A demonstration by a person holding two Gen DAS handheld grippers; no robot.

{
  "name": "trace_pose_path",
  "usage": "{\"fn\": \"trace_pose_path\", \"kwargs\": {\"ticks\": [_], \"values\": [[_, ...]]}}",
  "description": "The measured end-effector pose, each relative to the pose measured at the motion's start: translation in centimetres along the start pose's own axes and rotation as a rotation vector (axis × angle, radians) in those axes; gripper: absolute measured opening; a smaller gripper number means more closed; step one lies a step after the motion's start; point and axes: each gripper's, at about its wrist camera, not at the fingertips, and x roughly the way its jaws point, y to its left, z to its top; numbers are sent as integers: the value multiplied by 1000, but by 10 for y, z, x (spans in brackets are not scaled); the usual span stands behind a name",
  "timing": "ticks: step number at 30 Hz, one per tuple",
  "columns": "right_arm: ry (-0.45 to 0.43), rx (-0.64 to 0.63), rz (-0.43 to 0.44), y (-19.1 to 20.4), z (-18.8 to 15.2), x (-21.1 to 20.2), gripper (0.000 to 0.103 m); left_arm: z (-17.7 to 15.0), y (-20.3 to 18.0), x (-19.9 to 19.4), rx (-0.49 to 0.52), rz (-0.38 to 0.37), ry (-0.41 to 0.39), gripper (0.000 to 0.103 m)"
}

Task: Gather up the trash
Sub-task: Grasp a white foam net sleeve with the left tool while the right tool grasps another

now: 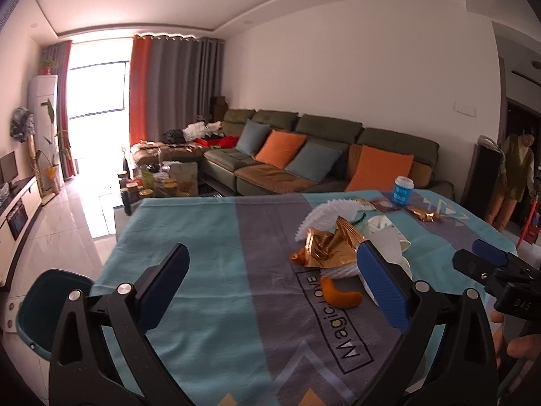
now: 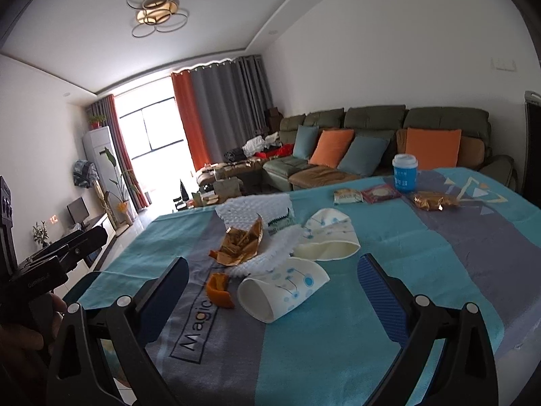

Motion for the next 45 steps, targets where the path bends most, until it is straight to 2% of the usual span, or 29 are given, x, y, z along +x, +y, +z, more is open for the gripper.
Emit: {"fn": "trace_pose_path", "kwargs": {"ticks": [4, 14, 24, 28, 29, 32, 33, 34, 38, 40, 42, 43, 44, 45], "values": [[33, 10, -2, -3, 6, 17, 96, 5, -7, 23, 11, -23, 23, 97], [96, 48, 7, -15, 20, 61, 96, 37, -27, 88, 63, -103, 15, 97], [159, 98, 22, -25, 24, 95, 96, 46, -49, 163, 150, -147, 107, 96], [180, 137, 32, -31, 22, 101, 92, 43, -57, 196, 191, -152, 195, 79], [182, 142, 35, -32, 23, 102, 91, 41, -58, 204, 195, -157, 215, 72], [192, 151, 44, -32, 21, 105, 88, 38, -61, 217, 212, -168, 243, 65], [196, 156, 50, -32, 21, 106, 84, 37, -62, 220, 219, -174, 248, 58], [198, 162, 59, -33, 21, 107, 83, 36, -63, 222, 223, -179, 252, 56], [210, 173, 91, -33, 23, 112, 73, 30, -68, 232, 230, -211, 280, 26], [224, 180, 107, -32, 22, 116, 67, 28, -69, 232, 228, -223, 283, 18], [231, 190, 123, -33, 22, 117, 52, 28, -68, 231, 224, -227, 281, 12], [238, 197, 133, -33, 21, 119, 50, 29, -67, 230, 219, -227, 277, 11], [243, 202, 137, -33, 21, 119, 43, 29, -67, 229, 217, -227, 271, 10], [248, 209, 142, -34, 20, 120, 32, 29, -66, 227, 216, -227, 265, 9]]}}
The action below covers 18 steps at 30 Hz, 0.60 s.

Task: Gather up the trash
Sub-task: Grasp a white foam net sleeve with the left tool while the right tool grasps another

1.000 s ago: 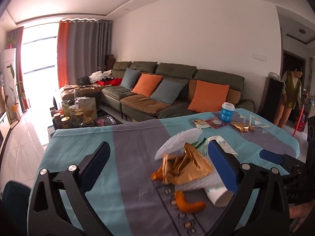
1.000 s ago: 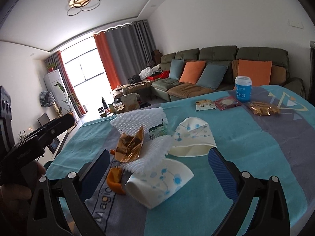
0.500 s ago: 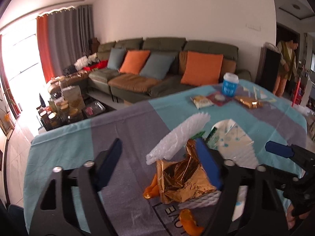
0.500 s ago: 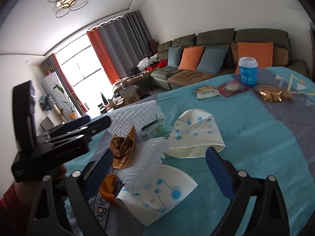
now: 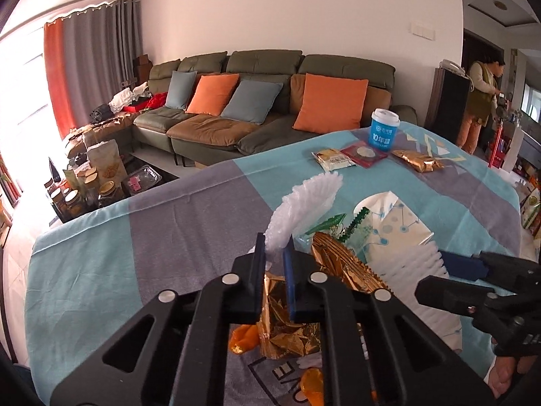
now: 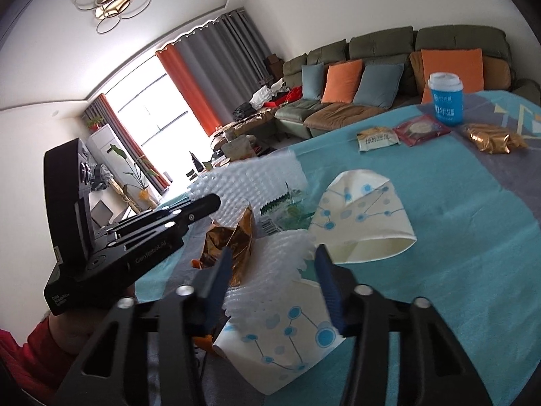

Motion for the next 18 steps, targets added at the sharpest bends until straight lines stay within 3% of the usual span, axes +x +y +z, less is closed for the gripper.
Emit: {"fn": "trace_pose_path", "kwargs": {"ticks": [3, 5, 18], "values": [[2, 4, 6, 0, -1, -2, 16, 1, 1, -6, -11, -5, -29, 9], [-12, 3, 2, 0, 0, -5, 11, 4, 2, -13, -16, 1, -51, 8], [-125, -71, -60, 20, 8, -41, 10, 7, 14, -74, -61, 18, -171, 8]]}}
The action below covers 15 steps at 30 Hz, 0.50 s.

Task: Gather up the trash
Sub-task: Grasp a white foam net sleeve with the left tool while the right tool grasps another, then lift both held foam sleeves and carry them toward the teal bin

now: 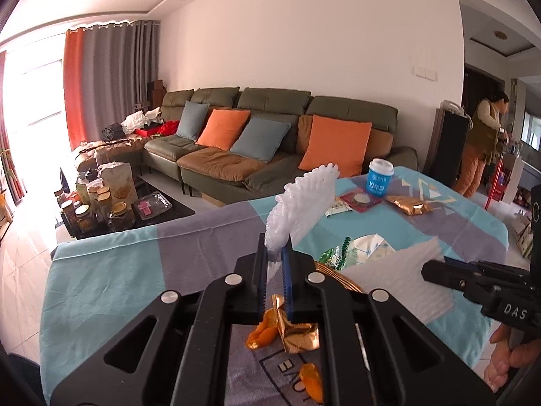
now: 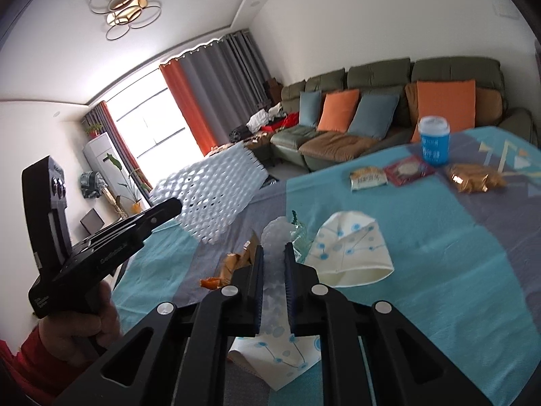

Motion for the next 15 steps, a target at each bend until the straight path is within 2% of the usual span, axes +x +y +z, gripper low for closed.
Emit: {"fn": "trace_pose_path", "kwargs": {"ticks": [9, 15], "values": [[-93, -67, -105, 12, 9, -34, 10, -7, 11, -62, -34, 21, -67, 8], [-192, -100, -157, 22, 16, -67, 10, -19, 23, -105, -56, 53, -96, 8]]}}
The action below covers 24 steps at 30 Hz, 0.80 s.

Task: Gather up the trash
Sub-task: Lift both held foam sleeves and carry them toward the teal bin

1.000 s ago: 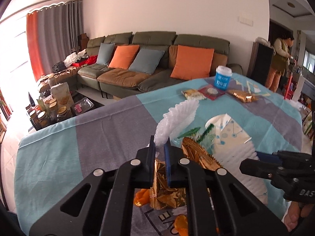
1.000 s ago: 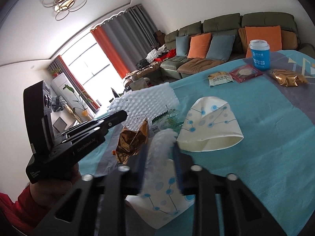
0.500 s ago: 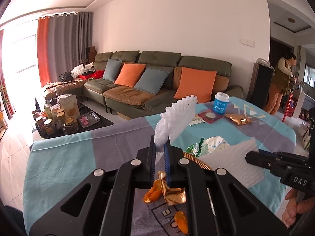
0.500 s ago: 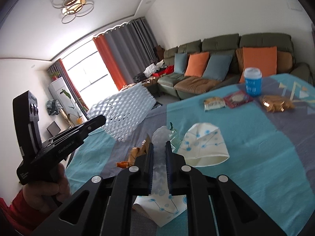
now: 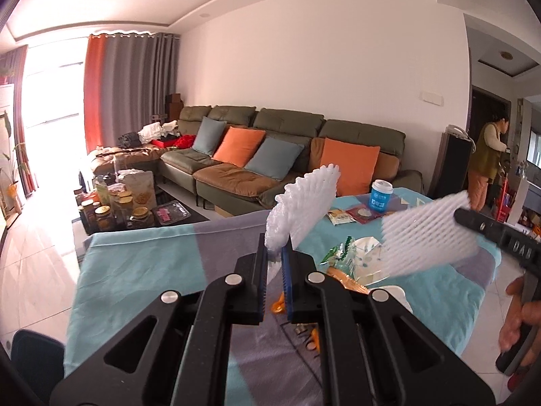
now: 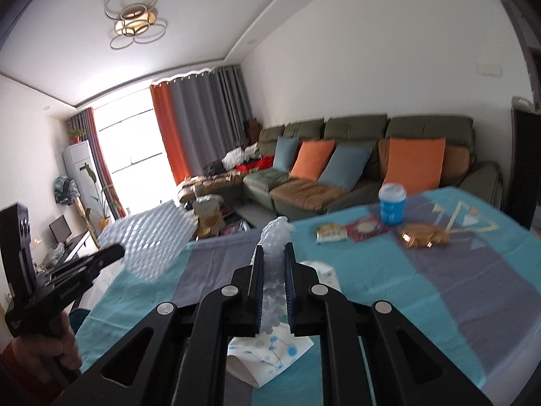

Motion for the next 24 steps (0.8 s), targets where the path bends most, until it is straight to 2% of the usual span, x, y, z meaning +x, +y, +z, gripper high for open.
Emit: {"fn": "trace_pose_path", "kwargs": {"ticks": [4, 10, 17, 24], "values": [[-56, -22, 4, 9, 9, -17, 10, -4, 11, -33, -16, 39, -31, 8], [-108, -56, 54, 28, 16, -33, 10, -10, 35, -75, -45, 103, -67, 8], [-115, -76, 137, 55, 16, -36, 10, -13, 63, -116, -74, 174, -102, 8], [-96, -108, 244, 88, 17, -20, 10, -17, 89, -150, -99, 254, -126, 8]]}}
